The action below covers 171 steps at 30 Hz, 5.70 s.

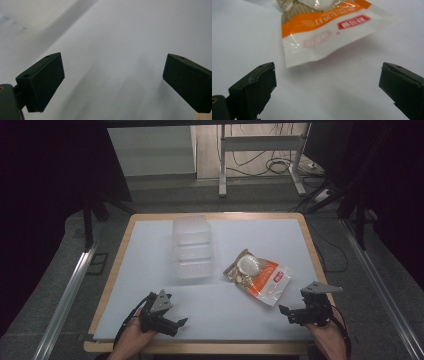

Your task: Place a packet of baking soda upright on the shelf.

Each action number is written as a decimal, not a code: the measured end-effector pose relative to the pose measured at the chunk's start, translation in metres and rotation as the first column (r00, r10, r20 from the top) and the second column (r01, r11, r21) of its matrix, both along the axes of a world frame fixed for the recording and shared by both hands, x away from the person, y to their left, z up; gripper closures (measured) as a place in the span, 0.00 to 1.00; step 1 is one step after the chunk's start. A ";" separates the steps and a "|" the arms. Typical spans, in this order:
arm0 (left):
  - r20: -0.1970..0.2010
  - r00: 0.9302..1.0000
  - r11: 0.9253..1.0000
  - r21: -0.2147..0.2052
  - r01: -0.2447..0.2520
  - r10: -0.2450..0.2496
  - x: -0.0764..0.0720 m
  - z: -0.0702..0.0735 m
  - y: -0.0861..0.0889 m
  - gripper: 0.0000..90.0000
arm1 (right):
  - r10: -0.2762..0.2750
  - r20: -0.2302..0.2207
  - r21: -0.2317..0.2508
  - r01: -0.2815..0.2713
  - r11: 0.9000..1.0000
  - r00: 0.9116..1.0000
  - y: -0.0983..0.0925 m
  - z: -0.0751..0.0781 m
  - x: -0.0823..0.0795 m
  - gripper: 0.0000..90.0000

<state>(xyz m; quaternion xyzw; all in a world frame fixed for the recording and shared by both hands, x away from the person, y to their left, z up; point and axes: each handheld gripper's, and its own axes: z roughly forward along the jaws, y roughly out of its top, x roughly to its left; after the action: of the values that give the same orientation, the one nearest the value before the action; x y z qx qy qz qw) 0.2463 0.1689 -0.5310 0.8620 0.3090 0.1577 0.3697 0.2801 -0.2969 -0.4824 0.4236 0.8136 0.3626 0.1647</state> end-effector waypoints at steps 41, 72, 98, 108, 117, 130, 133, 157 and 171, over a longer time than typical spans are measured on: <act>0.005 1.000 1.000 0.003 0.001 -0.001 -0.001 -0.001 -0.001 0.04 | 0.284 -0.103 -0.073 -0.292 0.954 0.953 0.100 0.006 0.033 0.77; 0.007 1.000 1.000 0.003 0.009 -0.009 -0.002 0.000 -0.002 0.04 | 0.262 -0.160 -0.219 -0.293 0.931 0.952 0.098 -0.021 0.039 0.99; 0.006 1.000 1.000 0.008 0.010 -0.010 -0.002 -0.001 -0.003 0.04 | 0.146 -0.148 -0.220 -0.176 0.959 0.978 0.059 -0.023 0.063 0.97; 0.008 1.000 1.000 0.004 0.004 -0.004 -0.002 0.000 -0.002 0.04 | 0.186 -0.137 -0.195 -0.211 0.958 0.973 0.067 -0.011 0.050 0.86; 0.007 1.000 1.000 0.003 0.004 -0.004 -0.002 0.000 -0.001 0.04 | 0.130 -0.087 -0.151 -0.142 0.978 0.988 0.054 0.011 0.048 0.72; 0.005 1.000 1.000 0.005 0.002 -0.002 -0.001 -0.001 -0.001 0.04 | -0.009 -0.012 -0.121 0.008 0.993 1.000 0.012 0.023 0.060 0.44; 0.005 1.000 1.000 0.005 0.002 -0.002 -0.002 -0.001 -0.001 0.04 | -0.042 -0.008 -0.111 0.041 0.993 0.999 0.001 0.022 0.064 0.40; 0.005 1.000 1.000 0.012 0.003 -0.003 -0.002 -0.001 -0.002 0.04 | -0.042 -0.125 0.024 0.045 0.999 0.991 -0.001 -0.016 0.114 0.32; 0.005 1.000 1.000 0.019 0.004 -0.004 -0.002 -0.001 -0.002 0.04 | 0.035 -0.145 0.077 -0.024 0.997 0.989 0.030 -0.016 0.131 0.41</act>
<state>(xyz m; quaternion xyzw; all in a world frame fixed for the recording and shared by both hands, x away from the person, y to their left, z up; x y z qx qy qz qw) 0.2446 0.1672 -0.5322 0.8656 0.3047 0.1620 0.3628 0.4115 -0.2672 -0.4984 0.4428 0.8156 0.3631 0.0832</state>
